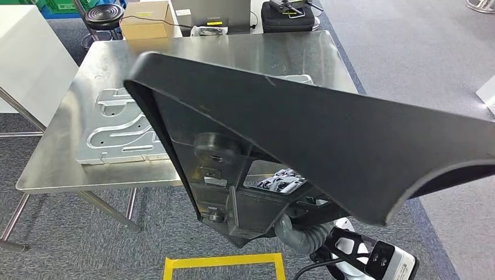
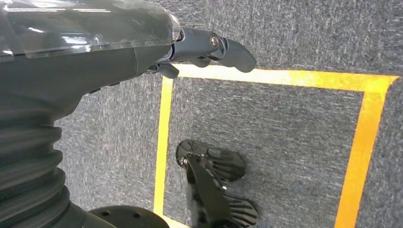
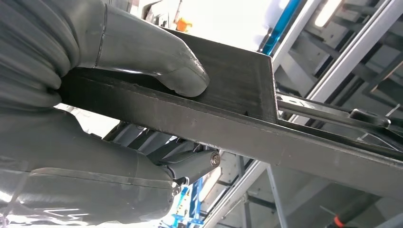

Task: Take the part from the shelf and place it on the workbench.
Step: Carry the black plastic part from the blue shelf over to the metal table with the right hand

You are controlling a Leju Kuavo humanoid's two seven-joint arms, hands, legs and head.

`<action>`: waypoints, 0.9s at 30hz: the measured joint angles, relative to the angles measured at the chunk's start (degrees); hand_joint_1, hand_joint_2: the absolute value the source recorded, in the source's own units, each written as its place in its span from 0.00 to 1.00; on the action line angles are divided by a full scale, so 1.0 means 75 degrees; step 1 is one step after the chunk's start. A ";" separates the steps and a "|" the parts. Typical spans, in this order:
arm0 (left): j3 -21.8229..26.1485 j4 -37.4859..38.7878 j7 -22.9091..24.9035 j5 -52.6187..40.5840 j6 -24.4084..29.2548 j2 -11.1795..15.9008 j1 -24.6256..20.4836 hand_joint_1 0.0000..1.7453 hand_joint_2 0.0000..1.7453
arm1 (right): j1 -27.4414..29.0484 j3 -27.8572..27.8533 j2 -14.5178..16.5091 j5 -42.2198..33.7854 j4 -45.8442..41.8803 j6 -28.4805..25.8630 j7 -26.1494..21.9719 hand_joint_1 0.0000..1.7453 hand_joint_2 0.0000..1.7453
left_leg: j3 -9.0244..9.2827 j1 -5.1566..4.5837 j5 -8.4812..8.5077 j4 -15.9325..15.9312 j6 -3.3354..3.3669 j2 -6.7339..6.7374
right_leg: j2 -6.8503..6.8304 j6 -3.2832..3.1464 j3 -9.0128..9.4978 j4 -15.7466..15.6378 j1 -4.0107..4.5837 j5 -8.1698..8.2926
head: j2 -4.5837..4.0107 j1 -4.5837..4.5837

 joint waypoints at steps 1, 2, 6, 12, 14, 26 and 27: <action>0.0003 0.0000 0.0001 -0.0001 -0.0002 0.0000 0.0013 0.00 1.00 | -0.0001 -0.0009 0.0000 -0.0016 0.0012 0.0009 -0.0003 1.00 1.00 | -0.0314 0.0023 -0.0176 0.0386 -0.0037 0.0002 | 0.0005 -0.0008 0.0063 0.0000 -0.0003 -0.0064 | 0.0000 0.0000; 0.0008 0.0000 0.0001 -0.0001 -0.0002 0.0001 0.0030 0.00 1.00 | 0.0008 -0.0017 0.0000 -0.0030 0.0029 0.0023 -0.0012 1.00 1.00 | -0.0551 0.0042 -0.0276 0.0589 -0.0069 0.0004 | 0.0016 -0.0002 0.0137 0.0001 -0.0006 -0.0132 | 0.0000 0.0000; 0.0058 0.0000 -0.0006 0.0004 0.0012 0.0002 0.0064 0.00 1.00 | 0.0079 -0.0053 0.0000 -0.0058 0.0125 0.0120 -0.0145 1.00 1.00 | -0.0518 0.0088 0.0765 -0.0655 -0.0103 0.0023 | 0.0035 0.0088 0.0565 0.0013 -0.0026 -0.0473 | 0.0000 0.0001; 0.0149 0.0000 0.0001 0.0064 0.0076 -0.0012 0.0067 0.00 1.00 | 0.0243 -0.0146 0.0019 0.0084 0.0284 0.0285 -0.0380 1.00 1.00 | -0.0215 0.0058 0.1182 -0.1342 0.0217 0.0025 | 0.0029 0.0358 0.0696 0.0283 -0.0017 -0.0671 | 0.0000 0.0001; 0.0170 0.0000 -0.0001 0.0069 0.0077 -0.0021 0.0056 0.00 1.00 | 0.0270 -0.0172 0.0025 0.0110 0.0312 0.0318 -0.0403 1.00 1.00 | -0.0095 0.0068 0.1126 -0.1394 0.0296 0.0020 | 0.0018 0.0425 0.0244 0.1036 -0.0038 -0.0796 | 0.0000 0.0001; 0.0307 0.0003 -0.0065 -0.0003 0.0059 -0.0068 0.0008 0.00 1.00 | -0.0224 -0.1176 0.0154 0.0256 0.0608 0.0057 -0.0249 1.00 1.00 | 0.0582 -0.0029 0.0563 -0.1335 0.0120 -0.0038 | 0.0073 0.0108 -0.0457 0.0144 0.0056 0.0307 | 0.0000 0.0003; 0.0313 0.0003 -0.0066 -0.0029 0.0049 -0.0063 0.0001 0.00 1.00 | -0.0452 -0.1390 0.0157 0.0190 0.0754 0.0088 -0.0241 1.00 1.00 | 0.0587 -0.0028 0.0525 -0.1252 0.0090 -0.0026 | 0.0077 0.0087 -0.0409 0.0100 0.0035 0.0322 | 0.0000 0.0002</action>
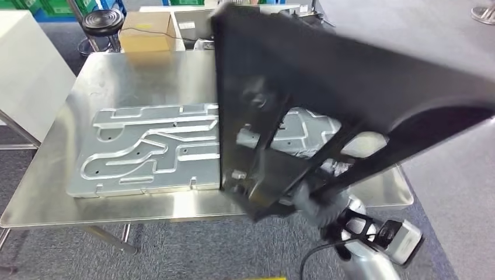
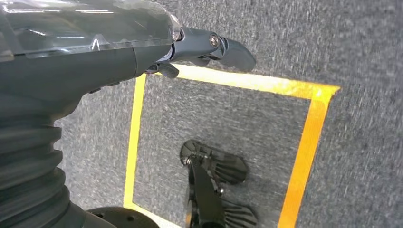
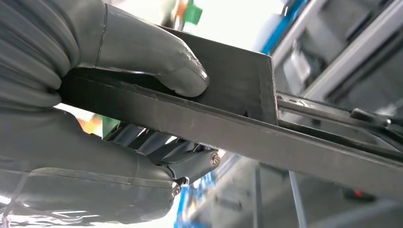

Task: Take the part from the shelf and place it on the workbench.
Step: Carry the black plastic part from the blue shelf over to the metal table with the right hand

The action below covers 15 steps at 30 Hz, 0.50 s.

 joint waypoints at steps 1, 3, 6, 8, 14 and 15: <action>0.0003 0.0000 -0.0001 -0.0018 -0.0012 0.0002 -0.0010 0.00 1.00 | -0.0235 -0.0216 0.0003 -0.0064 0.0154 0.0036 0.0001 1.00 1.00 | -0.0072 0.0007 -0.0122 0.0174 -0.0028 0.0008 | -0.0003 -0.0025 0.0047 -0.0029 -0.0024 0.0002 | 0.0000 -0.0001; 0.0007 0.0000 -0.0003 -0.0044 -0.0030 0.0002 -0.0027 0.00 1.00 | -0.0584 -0.0574 0.0007 -0.0142 0.0421 0.0093 0.0004 1.00 1.00 | -0.0464 0.0038 -0.0550 0.0926 -0.0076 0.0020 | -0.0017 -0.0061 0.0092 -0.0055 -0.0038 -0.0010 | 0.0000 -0.0002; 0.0014 0.0000 -0.0003 -0.0064 -0.0038 0.0010 0.0003 0.00 1.00 | -0.0831 -0.0823 0.0008 -0.0194 0.0720 0.0107 0.0016 1.00 1.00 | -0.1158 0.0089 -0.0879 0.1957 -0.0181 0.0027 | -0.0029 -0.0070 0.0099 -0.0046 -0.0043 -0.0053 | 0.0000 -0.0002; 0.0020 0.0000 -0.0003 -0.0096 -0.0041 0.0023 0.0011 0.00 1.00 | -0.1055 -0.0944 0.0005 -0.0244 0.0930 0.0077 0.0063 1.00 1.00 | -0.1070 0.0123 -0.0385 0.1409 -0.0213 0.0035 | -0.0020 -0.0037 0.0115 -0.0022 -0.0060 -0.0084 | 0.0000 -0.0001; 0.0059 0.0000 -0.0020 -0.0130 -0.0055 0.0050 -0.0014 0.00 1.00 | -0.2241 -0.1097 0.0019 0.0515 0.2045 -0.0627 0.0497 1.00 1.00 | -0.0617 0.0095 0.0404 -0.0083 0.0014 0.0042 | 0.0018 0.0199 0.0065 0.0060 -0.0045 -0.0121 | 0.0000 -0.0001; 0.0061 0.0000 -0.0026 -0.0135 -0.0059 0.0049 -0.0018 0.00 1.00 | -0.2390 -0.1083 0.0024 0.0726 0.2282 -0.0780 0.0528 1.00 1.00 | -0.0602 0.0109 0.0459 -0.0109 0.0070 0.0039 | 0.0012 0.0243 0.0060 0.0087 -0.0051 -0.0151 | 0.0000 0.0000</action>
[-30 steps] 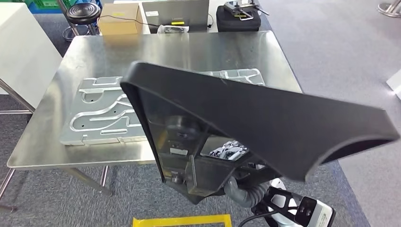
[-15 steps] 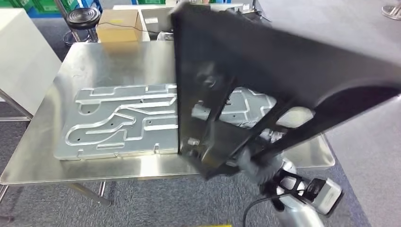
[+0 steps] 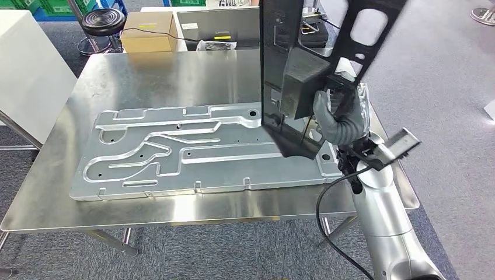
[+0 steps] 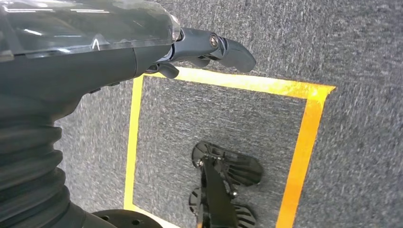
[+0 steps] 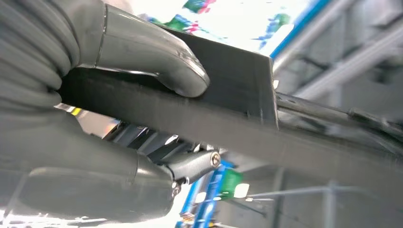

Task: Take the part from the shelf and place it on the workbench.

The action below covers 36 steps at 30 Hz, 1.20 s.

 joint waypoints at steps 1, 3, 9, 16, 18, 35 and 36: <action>0.0001 0.0000 -0.0007 -0.0006 -0.0006 -0.0001 -0.0008 0.00 1.00 | -0.0129 0.0018 0.0004 0.0176 0.0210 -0.0140 0.0020 1.00 1.00 | 0.0010 0.0015 0.0035 -0.0028 0.0045 0.0000 | -0.0011 0.0038 -0.0044 0.0102 -0.0004 -0.0082 | 0.0000 0.0000; 0.0010 0.0000 -0.0027 -0.0022 -0.0017 -0.0004 -0.0011 0.00 1.00 | -0.0417 0.0128 0.0017 0.0809 0.0697 -0.0643 0.0123 1.00 1.00 | 0.0017 0.0032 0.0073 -0.0062 0.0097 0.0000 | -0.0044 0.0107 -0.0390 0.0837 -0.0029 -0.0501 | 0.0000 0.0001; 0.0127 0.0000 -0.0061 -0.0131 -0.0024 -0.0005 -0.0023 0.00 1.00 | -0.1591 0.1557 0.0402 0.5048 0.3183 -0.3015 0.1088 1.00 1.00 | 0.0046 0.0027 0.0040 -0.0052 0.0064 0.0007 | -0.0076 0.0109 -0.0648 0.1207 -0.0072 -0.0284 | 0.0000 0.0001; 0.0189 0.0000 -0.0066 -0.0217 -0.0031 -0.0002 -0.0046 0.00 1.00 | -0.2481 0.2876 0.1234 0.6840 0.5007 -0.3584 0.1786 1.00 1.00 | -0.0020 0.0015 -0.0086 0.0045 -0.0210 -0.0015 | -0.0095 -0.0177 -0.0053 -0.0082 -0.0007 0.0071 | 0.0000 -0.0001; 0.0192 0.0000 -0.0070 -0.0262 -0.0052 -0.0001 -0.0040 0.00 1.00 | -0.2730 0.3205 0.1460 0.7461 0.5391 -0.3561 0.2106 1.00 1.00 | -0.0321 0.0033 -0.0450 0.0709 -0.0265 -0.0003 | -0.0096 -0.0279 -0.0005 -0.0133 -0.0025 0.0078 | 0.0000 -0.0001; 0.0200 0.0000 -0.0090 -0.0332 -0.0094 -0.0005 -0.0022 0.00 1.00 | -0.3359 0.4280 0.2165 0.8310 0.6823 -0.3498 0.2586 1.00 1.00 | -0.0252 0.0031 0.0208 0.0016 0.0054 0.0003 | -0.0073 0.0083 -0.0700 0.1628 -0.0004 -0.0974 | 0.0000 -0.0002; 0.0201 0.0000 -0.0090 -0.0332 -0.0094 -0.0004 -0.0021 0.00 1.00 | -0.3358 0.4289 0.2165 0.8311 0.6857 -0.3498 0.2586 1.00 1.00 | -0.0250 0.0028 0.0203 0.0018 0.0060 0.0003 | -0.0073 0.0095 -0.0906 0.2024 -0.0012 -0.1089 | 0.0000 -0.0002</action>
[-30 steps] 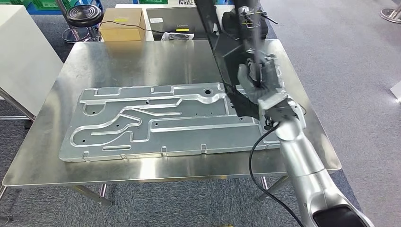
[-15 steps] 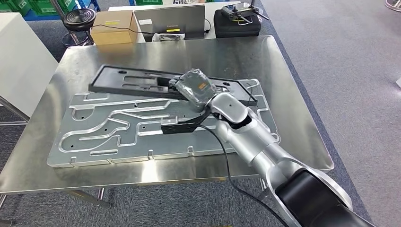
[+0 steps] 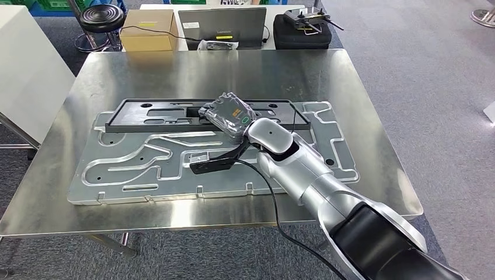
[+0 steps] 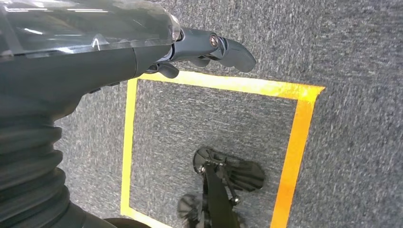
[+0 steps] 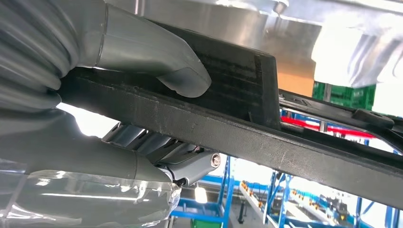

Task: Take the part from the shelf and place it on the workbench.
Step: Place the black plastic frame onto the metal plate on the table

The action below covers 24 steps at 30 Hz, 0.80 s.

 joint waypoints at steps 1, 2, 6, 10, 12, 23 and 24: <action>0.0001 0.0000 0.0000 0.0000 0.0000 0.0001 0.0003 0.00 1.00 | 0.0001 0.0010 0.0000 0.0001 0.0031 0.0000 0.0000 1.00 1.00 | 0.0005 -0.0002 -0.0006 0.0002 0.0003 -0.0002 | 0.0000 -0.0002 -0.0098 0.0154 -0.0002 0.0026 | 0.0000 0.0000; 0.0002 0.0000 0.0000 0.0000 0.0000 0.0001 0.0004 0.00 1.00 | 0.0000 0.0020 0.0001 0.0001 0.0053 0.0000 0.0000 1.00 1.00 | 0.0015 -0.0005 -0.0012 0.0005 0.0001 -0.0006 | 0.0000 -0.0021 -0.0043 -0.0002 0.0000 0.0195 | 0.0000 0.0000; 0.0003 0.0000 -0.0013 -0.0002 -0.0005 -0.0022 0.0001 0.00 1.00 | -0.0048 0.0058 0.0011 0.0008 0.0076 0.0023 0.0007 1.00 1.00 | 0.0060 -0.0039 -0.0049 0.0006 -0.0062 -0.0017 | -0.0008 -0.0219 0.0806 -0.1830 0.0080 0.1045 | 0.0000 0.0000; 0.0007 0.0000 -0.0063 -0.0053 -0.0034 -0.0033 0.0004 0.00 1.00 | -0.0093 0.0151 0.0076 0.0341 0.0220 0.0322 0.0335 1.00 1.00 | 0.0078 -0.0041 -0.0085 -0.0011 -0.0213 -0.0005 | -0.0004 -0.0326 0.0946 -0.2123 0.0077 0.1084 | 0.0000 -0.0001; 0.0016 0.0000 -0.0120 -0.0075 -0.0089 -0.0033 0.0000 0.00 1.00 | -0.0110 0.0282 0.0156 0.0660 0.0412 0.0486 0.0615 1.00 1.00 | -0.0061 -0.0040 -0.0335 0.0362 -0.0283 0.0000 | -0.0017 -0.0384 0.1015 -0.2221 0.0022 0.1121 | 0.0000 -0.0002; 0.0153 0.0001 -0.0475 -0.0078 -0.0299 -0.0036 0.0016 0.00 1.00 | 0.0152 0.0774 0.0203 0.1186 0.1745 0.0628 0.1209 1.00 1.00 | 0.0040 0.0022 -0.0115 0.0093 -0.0294 -0.0016 | 0.0019 -0.0209 0.1005 -0.2014 0.0018 0.0958 | 0.0000 -0.0001; 0.0167 0.0000 -0.0487 -0.0066 -0.0299 -0.0040 0.0021 0.00 1.00 | 0.0180 0.0774 0.0191 0.1178 0.1836 0.0588 0.1209 1.00 1.00 | 0.0046 0.0006 -0.0100 0.0079 -0.0238 -0.0016 | 0.0031 -0.0177 0.1004 -0.2008 0.0022 0.0959 | 0.0000 -0.0001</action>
